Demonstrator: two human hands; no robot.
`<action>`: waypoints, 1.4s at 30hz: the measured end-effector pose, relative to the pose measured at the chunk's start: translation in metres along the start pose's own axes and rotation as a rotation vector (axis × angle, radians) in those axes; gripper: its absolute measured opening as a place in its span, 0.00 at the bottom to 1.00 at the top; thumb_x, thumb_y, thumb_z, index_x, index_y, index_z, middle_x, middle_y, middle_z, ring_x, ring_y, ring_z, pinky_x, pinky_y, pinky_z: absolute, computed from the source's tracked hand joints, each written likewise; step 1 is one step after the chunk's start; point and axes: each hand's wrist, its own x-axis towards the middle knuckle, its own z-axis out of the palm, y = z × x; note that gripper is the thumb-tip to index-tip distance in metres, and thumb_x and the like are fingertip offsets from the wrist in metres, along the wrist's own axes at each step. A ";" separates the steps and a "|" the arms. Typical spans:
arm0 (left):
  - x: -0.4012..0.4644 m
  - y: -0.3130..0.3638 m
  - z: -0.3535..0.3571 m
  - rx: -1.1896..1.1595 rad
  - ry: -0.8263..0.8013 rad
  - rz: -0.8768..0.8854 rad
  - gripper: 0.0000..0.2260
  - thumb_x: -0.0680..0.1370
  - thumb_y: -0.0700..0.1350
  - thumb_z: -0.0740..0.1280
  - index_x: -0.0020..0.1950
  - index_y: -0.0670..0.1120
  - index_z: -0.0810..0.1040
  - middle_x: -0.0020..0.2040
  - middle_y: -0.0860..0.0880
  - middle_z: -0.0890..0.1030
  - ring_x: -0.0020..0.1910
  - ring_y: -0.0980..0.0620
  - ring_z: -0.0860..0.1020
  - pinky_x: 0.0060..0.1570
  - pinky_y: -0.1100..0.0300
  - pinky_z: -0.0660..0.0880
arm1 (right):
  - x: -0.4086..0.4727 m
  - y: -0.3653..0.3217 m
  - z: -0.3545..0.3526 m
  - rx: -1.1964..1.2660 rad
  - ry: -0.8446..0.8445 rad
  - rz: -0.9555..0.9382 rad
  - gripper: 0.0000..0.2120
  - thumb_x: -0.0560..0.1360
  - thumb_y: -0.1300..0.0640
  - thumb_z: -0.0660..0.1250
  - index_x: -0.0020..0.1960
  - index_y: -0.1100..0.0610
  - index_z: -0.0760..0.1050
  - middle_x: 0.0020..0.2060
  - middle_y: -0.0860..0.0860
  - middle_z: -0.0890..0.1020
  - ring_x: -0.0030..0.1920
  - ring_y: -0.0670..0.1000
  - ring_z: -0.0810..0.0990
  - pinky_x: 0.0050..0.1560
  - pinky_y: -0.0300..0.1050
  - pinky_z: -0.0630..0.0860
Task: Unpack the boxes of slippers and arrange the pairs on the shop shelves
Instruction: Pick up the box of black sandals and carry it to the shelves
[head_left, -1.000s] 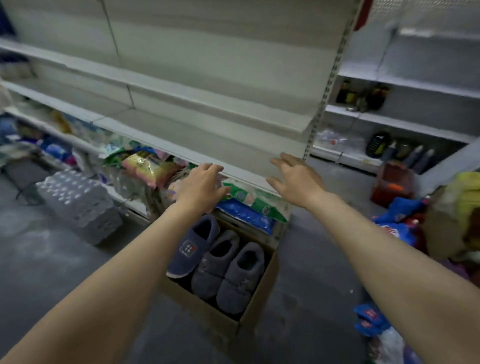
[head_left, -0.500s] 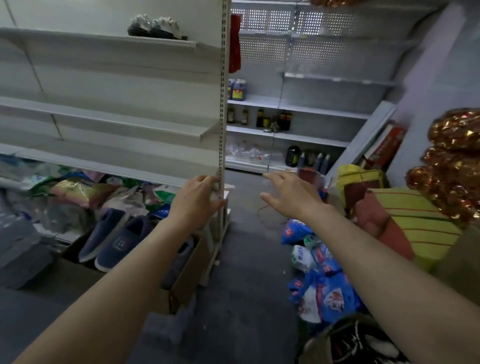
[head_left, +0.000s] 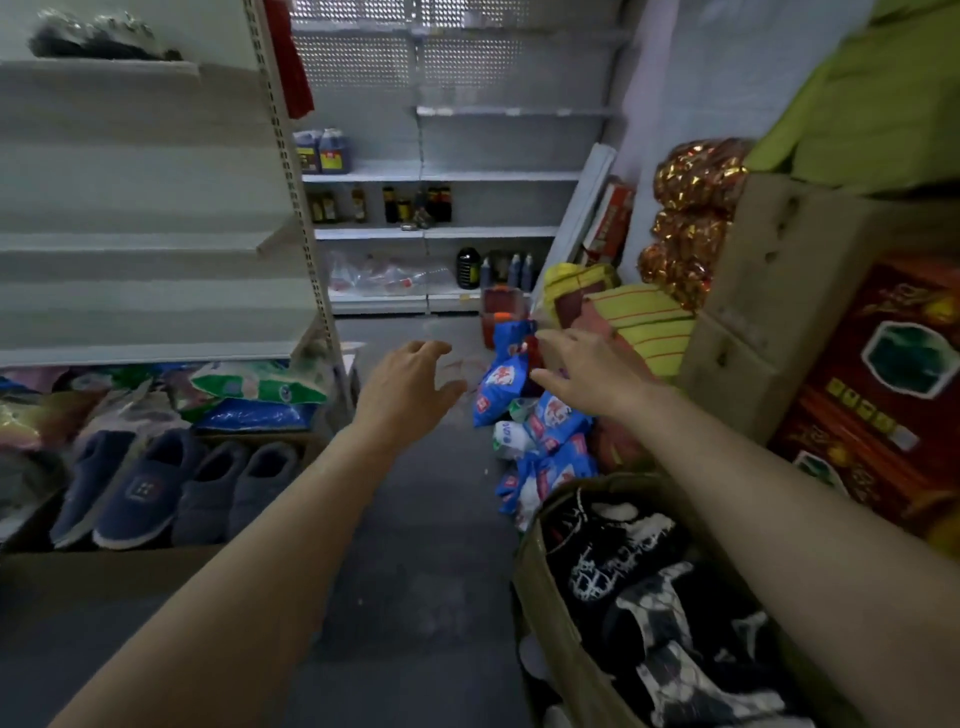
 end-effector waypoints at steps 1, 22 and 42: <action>-0.003 0.005 0.006 -0.013 -0.024 0.004 0.27 0.80 0.57 0.65 0.76 0.49 0.67 0.72 0.45 0.72 0.69 0.43 0.71 0.65 0.49 0.69 | -0.011 0.006 0.000 -0.011 -0.027 0.034 0.30 0.81 0.39 0.60 0.79 0.49 0.61 0.75 0.51 0.68 0.73 0.56 0.67 0.66 0.53 0.70; -0.098 0.073 0.229 -0.230 -0.462 -0.180 0.23 0.78 0.54 0.69 0.70 0.45 0.74 0.66 0.41 0.78 0.66 0.40 0.74 0.62 0.52 0.70 | -0.173 0.212 0.121 0.198 -0.244 0.513 0.26 0.82 0.43 0.62 0.75 0.52 0.67 0.68 0.56 0.77 0.66 0.59 0.76 0.60 0.52 0.75; -0.146 0.136 0.422 -0.463 -0.273 -1.016 0.22 0.78 0.48 0.71 0.70 0.44 0.73 0.59 0.40 0.82 0.58 0.40 0.80 0.55 0.50 0.73 | -0.166 0.420 0.307 0.575 -0.308 0.736 0.25 0.79 0.52 0.70 0.74 0.54 0.69 0.69 0.57 0.76 0.69 0.58 0.75 0.67 0.55 0.73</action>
